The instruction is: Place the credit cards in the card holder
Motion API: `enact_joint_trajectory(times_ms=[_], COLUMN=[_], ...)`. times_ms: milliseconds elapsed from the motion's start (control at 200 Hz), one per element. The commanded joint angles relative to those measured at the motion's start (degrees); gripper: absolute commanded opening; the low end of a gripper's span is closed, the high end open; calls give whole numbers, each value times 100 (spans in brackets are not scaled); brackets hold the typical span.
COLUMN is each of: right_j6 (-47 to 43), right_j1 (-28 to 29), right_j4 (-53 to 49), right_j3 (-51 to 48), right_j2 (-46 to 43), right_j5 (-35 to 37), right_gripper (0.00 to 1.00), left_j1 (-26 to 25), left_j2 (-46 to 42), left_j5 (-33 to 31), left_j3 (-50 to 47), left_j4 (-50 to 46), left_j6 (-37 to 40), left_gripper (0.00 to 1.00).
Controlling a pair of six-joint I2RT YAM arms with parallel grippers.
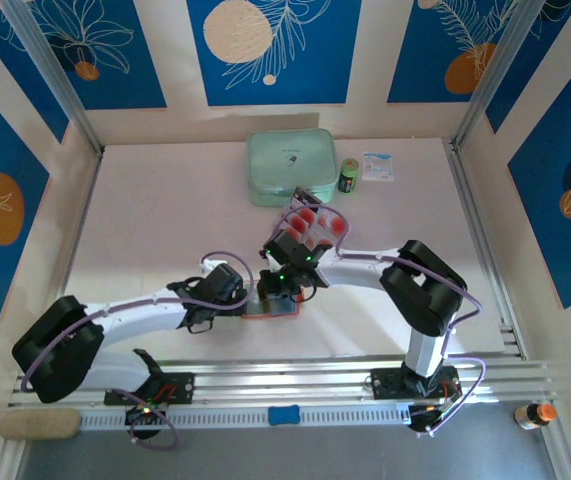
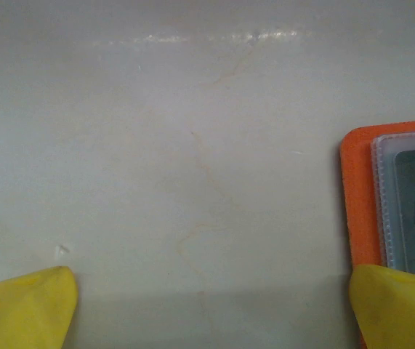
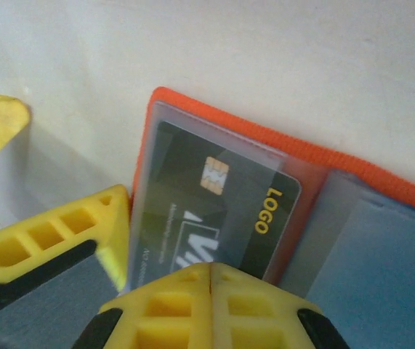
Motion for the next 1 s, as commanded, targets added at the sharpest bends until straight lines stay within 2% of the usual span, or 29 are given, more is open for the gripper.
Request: enact_joint_trajectory(times_ms=[0,265,995], right_j6=[57,93,173], right_j1=[-46,-100,65], right_j4=[-187,-213,-137], right_j3=[-120,-256,-139], right_j2=[-387,-376,205], right_j5=[103,184,123], right_gripper=[0,0,0], left_j1=[56,111,120], left_j2=[-272,-364,323], left_j5=[-21,-176,72], left_j3=[-47,-10,-133], left_j4=[-128,-393,125], left_j6=[3,-27,3], left_gripper=[96,96,96])
